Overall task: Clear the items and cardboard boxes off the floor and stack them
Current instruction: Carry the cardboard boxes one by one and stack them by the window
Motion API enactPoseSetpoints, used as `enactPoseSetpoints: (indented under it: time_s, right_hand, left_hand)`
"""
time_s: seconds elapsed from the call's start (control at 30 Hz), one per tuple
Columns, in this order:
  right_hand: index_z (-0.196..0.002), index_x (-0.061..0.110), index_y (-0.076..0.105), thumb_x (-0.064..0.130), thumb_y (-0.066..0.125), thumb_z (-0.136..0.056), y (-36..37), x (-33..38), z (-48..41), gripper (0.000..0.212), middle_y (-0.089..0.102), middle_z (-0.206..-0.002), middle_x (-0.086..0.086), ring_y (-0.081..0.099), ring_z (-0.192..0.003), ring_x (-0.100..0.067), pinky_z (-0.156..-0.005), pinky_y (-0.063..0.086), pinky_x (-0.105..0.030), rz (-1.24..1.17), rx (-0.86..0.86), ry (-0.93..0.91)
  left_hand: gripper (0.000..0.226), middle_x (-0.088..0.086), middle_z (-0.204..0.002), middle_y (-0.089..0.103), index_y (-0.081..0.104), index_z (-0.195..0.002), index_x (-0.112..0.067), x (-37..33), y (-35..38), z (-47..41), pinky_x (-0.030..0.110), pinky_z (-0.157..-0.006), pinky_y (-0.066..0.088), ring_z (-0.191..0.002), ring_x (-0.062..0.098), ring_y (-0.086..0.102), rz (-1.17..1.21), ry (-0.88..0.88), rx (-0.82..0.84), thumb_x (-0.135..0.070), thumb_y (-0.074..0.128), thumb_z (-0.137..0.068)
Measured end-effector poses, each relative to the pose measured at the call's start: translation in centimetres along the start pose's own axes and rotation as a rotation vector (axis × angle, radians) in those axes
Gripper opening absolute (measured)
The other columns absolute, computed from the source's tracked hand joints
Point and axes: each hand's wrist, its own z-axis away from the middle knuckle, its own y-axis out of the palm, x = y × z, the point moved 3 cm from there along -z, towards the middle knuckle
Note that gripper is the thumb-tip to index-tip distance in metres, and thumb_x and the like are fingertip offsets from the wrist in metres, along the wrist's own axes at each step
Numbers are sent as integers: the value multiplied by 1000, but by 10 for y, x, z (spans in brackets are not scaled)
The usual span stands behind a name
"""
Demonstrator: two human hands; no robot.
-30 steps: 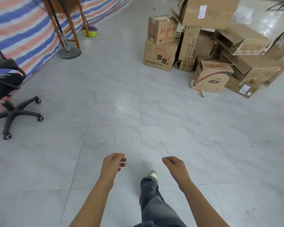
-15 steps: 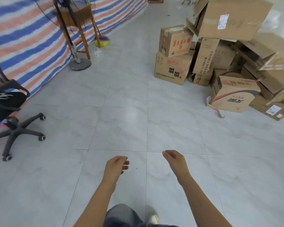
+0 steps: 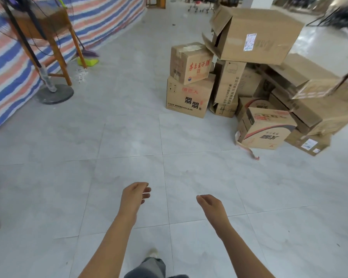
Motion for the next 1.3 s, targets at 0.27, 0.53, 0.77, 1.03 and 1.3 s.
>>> enactPoseSetpoints:
  time_s: [0.27,0.53,0.77,1.03,1.3]
  right_hand:
    - [-111,15,61,28,58,-90,-19,17,-56,25,61,-111,2,54,-103,-14,-87,39,-25,-21,-154,138]
    - [-116,11,60,26,57,-90,-90,21,-142,30,61,-110,-1,54,-104,-16,-83,38,-25,-142,-259,169]
    - [-115,12,60,25,58,-90,-212,51,-232,28,60,-109,-1,53,-102,-14,-83,37,-24,-246,-360,76]
    - [-116,11,61,25,59,-90,-283,17,-273,29,61,-112,-2,54,-105,-16,-85,39,-25,-300,-374,153]
    - [-121,14,56,29,56,-91,-354,-10,-317,34,57,-120,-2,52,-109,-17,-91,42,-28,-278,-386,243]
  left_hand:
    - [14,8,-83,66,63,-84,-8,-35,60,-79,27,-68,44,-73,20,60,-83,-103,165,-10,51,-92]
    - [13,7,-81,64,62,-89,-5,-75,171,-129,26,-65,43,-71,19,59,-220,-62,275,-9,50,-92]
    - [14,8,-83,66,63,-84,-6,-124,304,-155,27,-68,44,-72,19,60,-265,22,313,-9,51,-91]
    - [17,7,-82,66,62,-82,-9,-135,415,-162,27,-69,45,-74,18,61,-350,9,379,-9,49,-93]
    - [16,7,-80,66,61,-80,-9,-143,521,-188,26,-65,43,-72,18,60,-439,-43,448,-10,50,-91]
